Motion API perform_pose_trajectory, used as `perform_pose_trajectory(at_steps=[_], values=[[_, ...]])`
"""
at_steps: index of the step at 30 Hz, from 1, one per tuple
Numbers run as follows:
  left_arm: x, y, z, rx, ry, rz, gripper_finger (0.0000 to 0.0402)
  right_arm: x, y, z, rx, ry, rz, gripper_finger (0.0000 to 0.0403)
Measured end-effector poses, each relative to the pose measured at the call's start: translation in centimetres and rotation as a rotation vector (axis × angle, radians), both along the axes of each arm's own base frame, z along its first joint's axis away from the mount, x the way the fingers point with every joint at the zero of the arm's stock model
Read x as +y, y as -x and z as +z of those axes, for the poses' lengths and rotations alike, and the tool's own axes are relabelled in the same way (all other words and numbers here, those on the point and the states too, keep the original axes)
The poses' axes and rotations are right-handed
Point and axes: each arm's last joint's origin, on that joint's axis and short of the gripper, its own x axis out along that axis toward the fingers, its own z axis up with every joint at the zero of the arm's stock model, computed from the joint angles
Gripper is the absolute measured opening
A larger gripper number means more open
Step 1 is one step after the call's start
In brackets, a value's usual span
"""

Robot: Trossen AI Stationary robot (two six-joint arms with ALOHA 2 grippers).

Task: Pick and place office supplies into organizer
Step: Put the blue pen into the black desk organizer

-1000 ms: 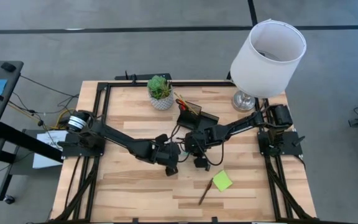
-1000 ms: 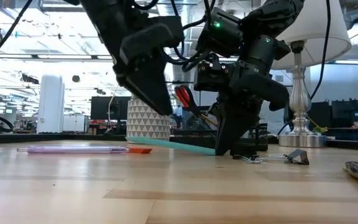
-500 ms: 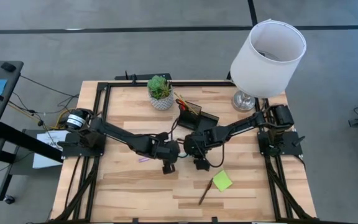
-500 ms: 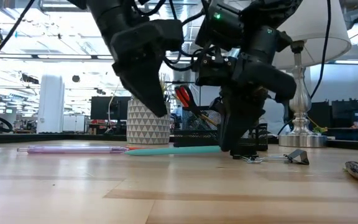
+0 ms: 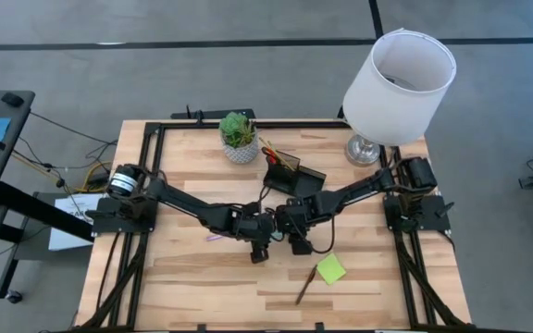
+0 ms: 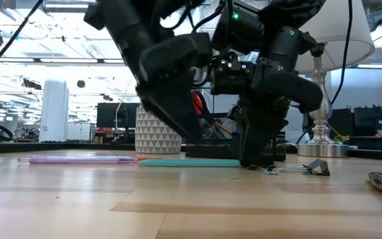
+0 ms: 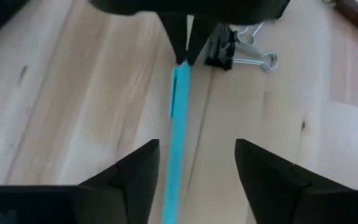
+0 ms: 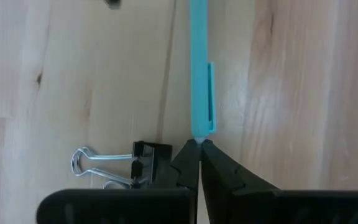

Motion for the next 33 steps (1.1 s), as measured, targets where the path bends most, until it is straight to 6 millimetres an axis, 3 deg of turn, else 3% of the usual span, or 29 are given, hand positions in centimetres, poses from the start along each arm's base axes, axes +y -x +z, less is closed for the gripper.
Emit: perform_pose_trajectory(at_steps=[6, 13, 26, 33], values=[[0.0, -0.5, -0.7, -0.019, -0.047, -0.026, 0.0244, 0.4, 0.1, 0.0, -0.002, 0.000, 0.002, 0.0000], [0.0, -0.4, -0.7, -0.018, -0.055, -0.004, 0.0250, 0.6, 0.1, 0.1, 0.001, 0.019, -0.015, 0.0000], [-0.1, 1.7, 3.4, -0.013, -0.051, 0.004, 0.0233, 0.9, 0.0, 0.4, -0.013, 0.003, -0.038, 0.0000], [-1.5, 1.7, 3.4, -0.054, -0.085, -0.022, 0.0233, 0.9, 0.2, 1.5, -0.044, -0.004, -0.032, 0.0000]])
